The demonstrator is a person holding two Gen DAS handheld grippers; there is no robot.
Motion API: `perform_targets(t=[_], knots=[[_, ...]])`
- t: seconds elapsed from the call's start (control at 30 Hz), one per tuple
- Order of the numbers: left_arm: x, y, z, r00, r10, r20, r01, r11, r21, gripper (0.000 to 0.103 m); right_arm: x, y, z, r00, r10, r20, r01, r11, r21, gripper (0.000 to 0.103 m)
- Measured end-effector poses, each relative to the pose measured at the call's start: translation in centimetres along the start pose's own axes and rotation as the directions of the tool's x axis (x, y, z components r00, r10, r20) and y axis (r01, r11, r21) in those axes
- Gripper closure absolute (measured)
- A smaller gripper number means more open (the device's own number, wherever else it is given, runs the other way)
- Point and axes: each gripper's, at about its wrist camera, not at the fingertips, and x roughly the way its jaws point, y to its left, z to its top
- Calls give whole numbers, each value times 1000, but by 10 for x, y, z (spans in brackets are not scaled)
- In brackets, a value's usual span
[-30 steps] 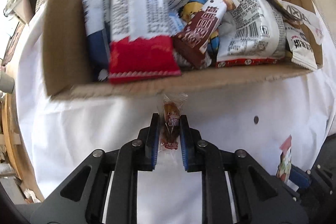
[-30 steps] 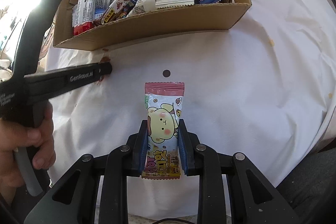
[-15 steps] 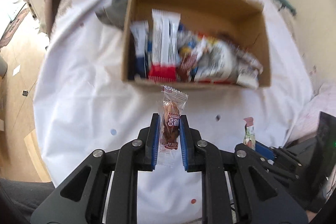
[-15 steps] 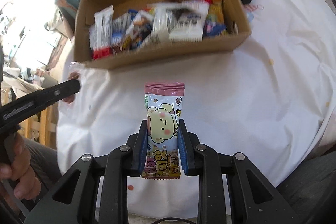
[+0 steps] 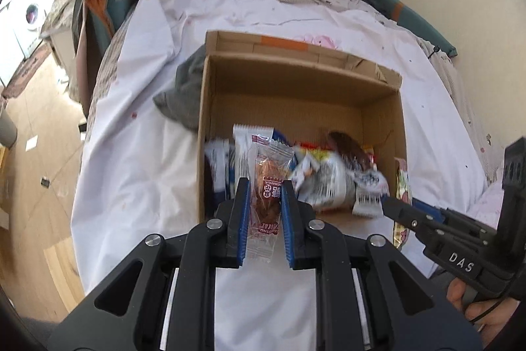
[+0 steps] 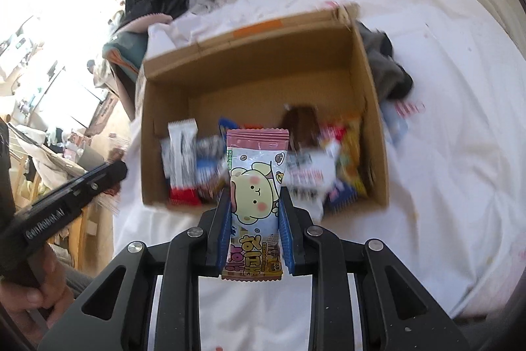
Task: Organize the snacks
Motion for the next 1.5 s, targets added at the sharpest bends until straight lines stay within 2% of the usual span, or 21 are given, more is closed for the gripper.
perform_targets(t=[0.13, 0.23, 0.3, 0.4, 0.47, 0.73, 0.83, 1.1, 1.2, 1.23, 1.27, 1.33, 1.4, 1.5], knots=[[14, -2, 12, 1000, 3, 16, -3, 1000, 18, 88, 14, 3, 26, 999, 32, 10, -32, 999, -29, 76], [29, -1, 7, 998, -15, 55, 12, 998, 58, 88, 33, 3, 32, 998, 59, 8, -59, 997, -52, 76], [39, 4, 1, 999, 1, 50, -2, 1000, 31, 88, 46, 1, 29, 998, 65, 1, -65, 996, -58, 76], [52, 12, 0, 999, -30, 21, 31, 998, -49, 88, 63, -2, 26, 996, 80, -38, -80, 997, -18, 76], [56, 8, 1, 1000, -21, 22, 21, 1000, -20, 88, 68, 0, 26, 996, 70, -46, -72, 997, -33, 76], [67, 1, 1, 1000, -25, -5, 24, 1000, -13, 87, 70, 2, 29, 989, 142, -48, -143, 990, -22, 73], [69, 1, 1, 1000, 13, -2, -13, 1000, -7, 86, 69, 4, 28, 990, 132, -40, -133, 990, -38, 73], [64, 1, 1, 1000, 6, 10, -6, 1000, -3, 84, 62, 2, 29, 989, 145, -12, -145, 989, -23, 71], [59, 2, 0, 999, 32, 26, -32, 999, 4, 71, 58, -2, 28, 988, 152, -3, -152, 988, -6, 53], [57, 2, 1, 999, 38, 32, -38, 999, 3, 56, 56, -2, 29, 988, 155, 6, -155, 988, -2, 45], [54, 3, 1, 999, 36, 39, -36, 999, -4, 43, 54, -3, 29, 988, 153, 13, -153, 988, 2, 44], [50, 5, 1, 998, 24, 54, -23, 1000, -18, 35, 51, -4, 30, 988, 151, 21, -151, 989, 7, 44], [45, 6, 1, 998, 26, 64, -25, 1000, -18, 33, 47, -4, 30, 989, 142, 32, -143, 990, 12, 41], [38, 6, 0, 996, 31, 80, -30, 1000, -10, 32, 34, -3, 29, 992, 106, 74, -106, 994, 0, 29]])
